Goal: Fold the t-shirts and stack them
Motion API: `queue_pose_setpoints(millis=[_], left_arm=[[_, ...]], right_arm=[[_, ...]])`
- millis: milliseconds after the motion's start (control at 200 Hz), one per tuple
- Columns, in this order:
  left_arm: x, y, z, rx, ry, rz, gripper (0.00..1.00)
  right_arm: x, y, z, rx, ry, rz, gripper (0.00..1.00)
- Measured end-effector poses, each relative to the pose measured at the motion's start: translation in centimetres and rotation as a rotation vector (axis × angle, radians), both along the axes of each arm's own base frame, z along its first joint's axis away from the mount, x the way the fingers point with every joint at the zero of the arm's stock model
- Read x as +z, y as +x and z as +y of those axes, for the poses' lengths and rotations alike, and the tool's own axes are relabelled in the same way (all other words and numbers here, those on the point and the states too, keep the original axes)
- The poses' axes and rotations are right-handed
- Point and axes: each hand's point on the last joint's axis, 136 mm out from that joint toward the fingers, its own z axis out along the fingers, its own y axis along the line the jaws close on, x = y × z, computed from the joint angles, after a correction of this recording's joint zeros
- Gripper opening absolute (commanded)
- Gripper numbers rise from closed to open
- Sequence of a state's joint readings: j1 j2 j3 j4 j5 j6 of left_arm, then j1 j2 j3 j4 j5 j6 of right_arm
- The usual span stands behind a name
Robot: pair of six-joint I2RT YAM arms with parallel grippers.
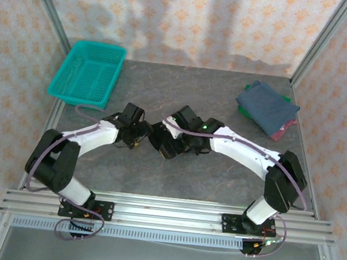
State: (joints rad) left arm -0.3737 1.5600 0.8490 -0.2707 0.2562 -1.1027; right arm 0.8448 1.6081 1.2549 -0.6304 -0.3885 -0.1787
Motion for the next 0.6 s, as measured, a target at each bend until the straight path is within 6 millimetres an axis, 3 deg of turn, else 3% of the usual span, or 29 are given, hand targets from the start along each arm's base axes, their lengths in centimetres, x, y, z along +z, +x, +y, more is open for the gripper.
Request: queue_pose_setpoints(millis=[175, 280, 450, 555, 600], left_arm=[[-1.8, 2.9, -1.1, 0.011, -0.003, 0.006, 0.58], [-2.4, 3.0, -1.0, 0.029, 0.013, 0.061, 0.48], [-3.3, 2.4, -0.5, 0.03, 0.073, 0.159, 0.25], [-3.3, 2.1, -0.2, 0.013, 0.106, 0.197, 0.05], [-3.3, 2.5, -0.4, -0.002, 0.11, 0.192, 0.0]], right_arm=[[-0.9, 2.0, -0.4, -0.025, -0.059, -0.086, 0.57], [-1.6, 3.6, -0.6, -0.056, -0.097, -0.147, 0.44], [-2.2, 5.7, -1.4, -0.125, -0.139, -0.208, 0.23], [-2.0, 7.2, -2.3, -0.189, -0.133, -0.223, 0.0], [-1.9, 7.9, -2.9, -0.227, -0.126, -0.219, 0.0]])
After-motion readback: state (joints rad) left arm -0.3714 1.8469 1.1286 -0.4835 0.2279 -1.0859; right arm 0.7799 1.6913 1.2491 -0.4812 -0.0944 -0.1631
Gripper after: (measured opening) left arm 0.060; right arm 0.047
